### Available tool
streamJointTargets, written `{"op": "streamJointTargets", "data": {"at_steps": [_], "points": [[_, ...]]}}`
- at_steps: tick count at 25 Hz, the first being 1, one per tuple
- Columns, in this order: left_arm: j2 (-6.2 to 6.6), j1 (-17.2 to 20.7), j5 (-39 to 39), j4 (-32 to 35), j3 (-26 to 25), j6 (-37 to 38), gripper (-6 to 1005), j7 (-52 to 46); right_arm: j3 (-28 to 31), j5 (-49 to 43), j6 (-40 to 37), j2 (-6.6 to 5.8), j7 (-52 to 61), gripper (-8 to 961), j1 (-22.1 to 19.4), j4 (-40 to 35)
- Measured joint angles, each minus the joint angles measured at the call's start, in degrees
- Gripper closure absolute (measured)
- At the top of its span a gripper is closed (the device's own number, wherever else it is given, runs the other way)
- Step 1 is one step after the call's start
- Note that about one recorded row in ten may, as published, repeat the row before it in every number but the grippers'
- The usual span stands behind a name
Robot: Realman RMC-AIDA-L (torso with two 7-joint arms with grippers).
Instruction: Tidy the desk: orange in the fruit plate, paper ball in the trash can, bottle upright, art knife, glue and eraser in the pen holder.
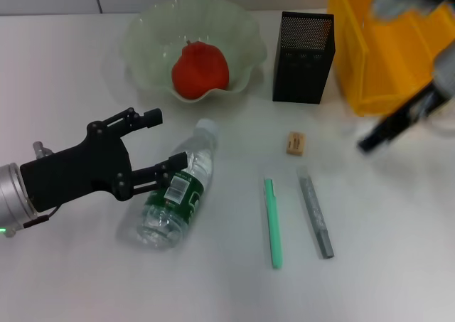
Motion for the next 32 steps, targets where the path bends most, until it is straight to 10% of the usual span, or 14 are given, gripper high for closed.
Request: {"op": "streamJointTargets", "data": {"at_steps": [7, 19, 24, 32], "points": [[0.00, -0.23, -0.05, 0.00, 0.01, -0.81, 168, 0.00, 16.36, -0.17, -1.72, -1.11, -1.90, 424, -2.04, -20.51], [0.07, -0.81, -0.14, 0.00, -0.24, -1.68, 167, -2.08, 18.76, -2.01, 18.08, -2.23, -4.81, 360, 1.16, 1.44], [-0.02, -0.87, -0.14, 1.36, -0.08, -1.62, 168, -3.25, 18.56, -1.15, 20.84, -1.81, -5.21, 246, -0.10, -0.19], [-0.66, 0.83, -3.99, 14.80, 7.97, -5.15, 168, -21.39, 12.23, 31.10, 25.43, 0.30, -23.33, 101, -21.67, -15.25]]}}
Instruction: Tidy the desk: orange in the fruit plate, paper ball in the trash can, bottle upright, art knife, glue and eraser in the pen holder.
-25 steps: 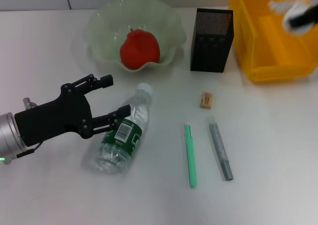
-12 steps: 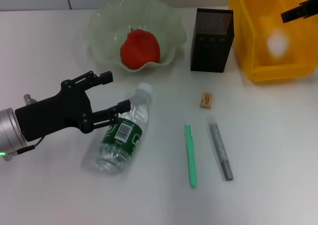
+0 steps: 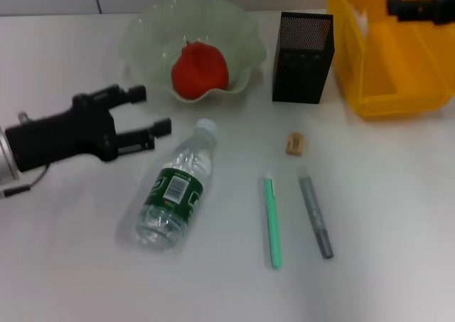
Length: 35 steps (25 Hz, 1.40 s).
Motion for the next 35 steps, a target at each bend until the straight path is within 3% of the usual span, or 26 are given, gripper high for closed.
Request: {"op": "streamJointTargets", "data": {"at_steps": [2, 5, 8, 9, 11, 15, 19, 22, 25, 35], "points": [[0.02, 2.06, -3.73, 6.32, 5.93, -2.18, 168, -5.88, -2.72, 16.02, 0.10, 0.06, -13.23, 101, -8.27, 0.92], [0.06, 8.77, -8.43, 21.32, 21.77, -11.75, 167, -15.09, -5.29, 33.91, -2.92, 0.15, -33.02, 100, -16.38, 6.70], [0.54, 16.28, -5.73, 40.25, 39.31, -27.61, 168, -27.91, -5.21, 42.64, -8.70, -0.04, -45.49, 100, -18.82, 15.10], [0.66, 18.03, -2.19, 46.50, 44.09, -32.23, 169, -34.43, -4.85, 43.70, -11.16, -0.14, -48.89, 100, -18.99, 18.53], [0.59, 19.17, 6.16, 54.04, 48.72, -36.36, 170, -45.19, -4.22, 43.81, -14.50, -0.20, -54.46, 101, -18.91, 23.78], [0.40, 17.51, 29.09, 63.63, 58.46, -36.55, 172, -71.41, -2.84, 43.21, -18.59, -0.28, -68.23, 101, -17.55, 35.71], [0.07, 10.26, 46.74, 63.00, 65.64, -31.41, 174, -97.52, -2.17, 42.47, -18.49, -0.40, -73.51, 101, -14.92, 45.31], [-0.03, 8.54, 46.04, 60.00, 66.36, -32.25, 179, -99.76, -2.13, 42.34, -18.34, -0.70, -74.99, 100, -14.22, 47.93], [-0.05, 6.21, 43.07, 51.75, 66.64, -36.24, 183, -97.88, -1.98, 41.77, -18.23, -1.12, -75.96, 100, -13.71, 50.53], [-0.05, 3.66, 41.79, 44.01, 65.73, -41.47, 198, -95.69, -1.19, 40.49, -17.86, -1.13, -75.85, 100, -13.74, 51.09]]}}
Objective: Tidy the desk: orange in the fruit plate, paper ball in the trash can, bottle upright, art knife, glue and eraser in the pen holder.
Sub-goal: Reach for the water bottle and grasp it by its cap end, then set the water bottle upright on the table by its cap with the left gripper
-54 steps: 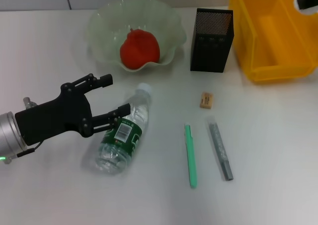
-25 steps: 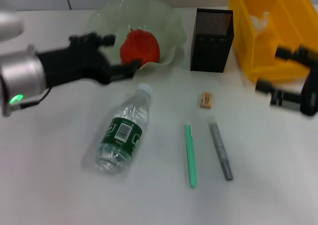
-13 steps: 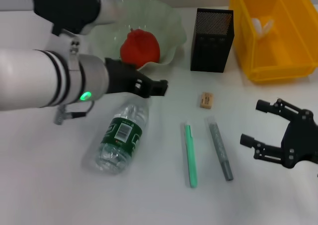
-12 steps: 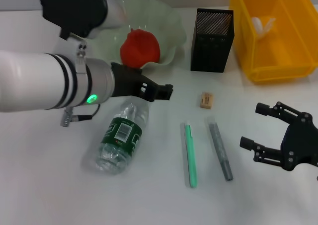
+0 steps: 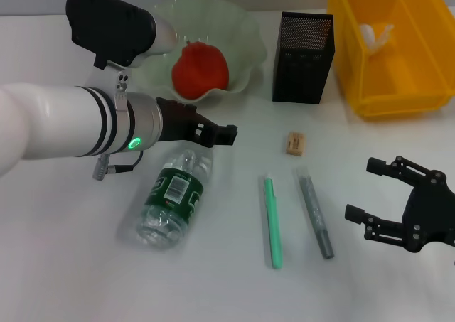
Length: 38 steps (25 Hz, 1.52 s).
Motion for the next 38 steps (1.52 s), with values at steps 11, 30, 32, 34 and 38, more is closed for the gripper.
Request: {"op": "streamJointTargets", "data": {"at_steps": [11, 30, 32, 34, 38], "points": [[0.00, -5.97, -2.05, -12.34, -1.34, -3.51, 214, 1.22, -0.03, -0.20, 0.31, -0.05, 0.16, 101, 0.41, 1.30], [0.16, -10.52, -1.55, -16.18, -1.23, -1.17, 363, 2.44, 0.33, -1.77, 0.84, -0.18, 2.57, 100, 1.27, 1.17], [0.13, -10.95, -1.27, -16.22, -1.29, -0.55, 406, 2.46, 0.99, -2.63, 0.72, -0.18, 3.24, 100, 1.50, 1.03], [0.08, -11.07, -0.79, -14.91, -1.34, 0.56, 449, 2.48, 1.62, -3.16, 0.50, -0.18, 3.76, 100, 1.71, 0.97], [0.08, -11.13, -0.07, -13.55, -1.33, 2.17, 499, 2.49, 1.77, -3.19, 0.48, -0.18, 3.96, 101, 1.77, 0.97]]}}
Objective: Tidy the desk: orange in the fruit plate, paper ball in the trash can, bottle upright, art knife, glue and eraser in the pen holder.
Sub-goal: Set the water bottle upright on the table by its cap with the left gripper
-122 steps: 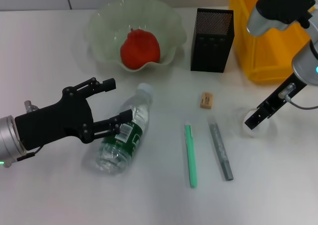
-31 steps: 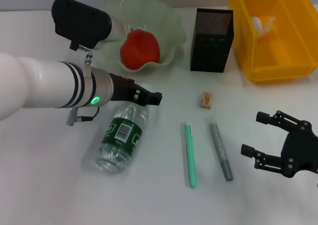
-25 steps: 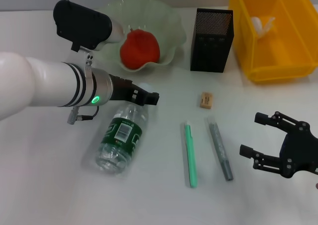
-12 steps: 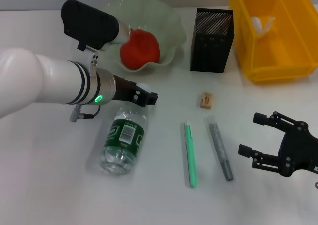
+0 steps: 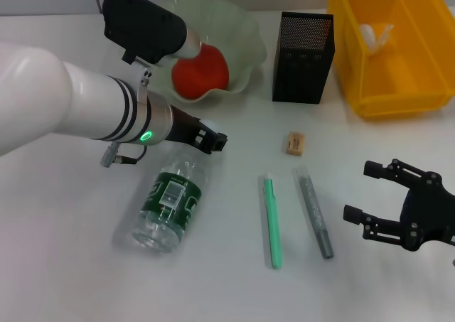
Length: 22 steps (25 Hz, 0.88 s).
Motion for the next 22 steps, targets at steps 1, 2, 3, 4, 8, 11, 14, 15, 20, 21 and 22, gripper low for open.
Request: {"op": "streamJointTargets", "data": {"at_steps": [1, 2, 3, 4, 8, 11, 14, 15, 20, 21, 22], "points": [[0.04, 0.10, 0.50, 0.85, 0.03, 0.78, 512, 0.21, 0.05, -0.02, -0.02, 0.00, 0.05, 101, 0.00, 0.00], [0.07, 0.24, 0.51, 1.34, 0.03, 0.99, 524, 0.56, 0.05, -0.02, -0.02, 0.00, 0.05, 101, 0.00, 0.00], [0.14, 0.73, 0.18, 2.49, 0.01, 1.36, 524, 1.93, 0.08, -0.02, -0.04, 0.00, 0.06, 101, 0.00, 0.00], [0.20, 1.51, -0.46, 3.70, -0.08, 1.49, 524, 3.52, 0.11, -0.03, -0.04, 0.00, 0.07, 101, -0.01, 0.00], [0.43, 7.25, -8.52, 9.95, -2.70, 1.77, 524, 17.30, 0.19, -0.03, -0.15, 0.01, 0.25, 100, -0.02, 0.00], [0.56, 12.18, -17.68, 12.83, -7.34, 2.69, 524, 30.35, 0.21, -0.03, -0.16, 0.01, 0.27, 101, -0.07, 0.01], [0.61, 14.13, -22.47, 13.02, -10.12, 3.44, 524, 37.59, 0.22, -0.03, -0.17, 0.01, 0.36, 101, -0.04, 0.01], [0.61, 15.14, -26.01, 12.59, -12.02, 4.07, 524, 42.43, 0.23, -0.03, -0.18, 0.01, 0.57, 101, 0.01, 0.01], [0.62, 16.93, -38.89, 8.35, -19.41, 8.08, 525, 58.66, 0.24, -0.03, -0.18, 0.01, 1.19, 101, 0.31, 0.01], [0.61, 17.08, -42.87, 6.03, -21.87, 9.55, 525, 63.08, 0.19, -0.03, -0.18, 0.01, 1.41, 101, 0.41, 0.01], [0.61, 17.08, -42.87, 6.03, -21.87, 9.55, 525, 63.08, 0.19, -0.03, -0.18, 0.01, 1.41, 101, 0.41, 0.01]]}}
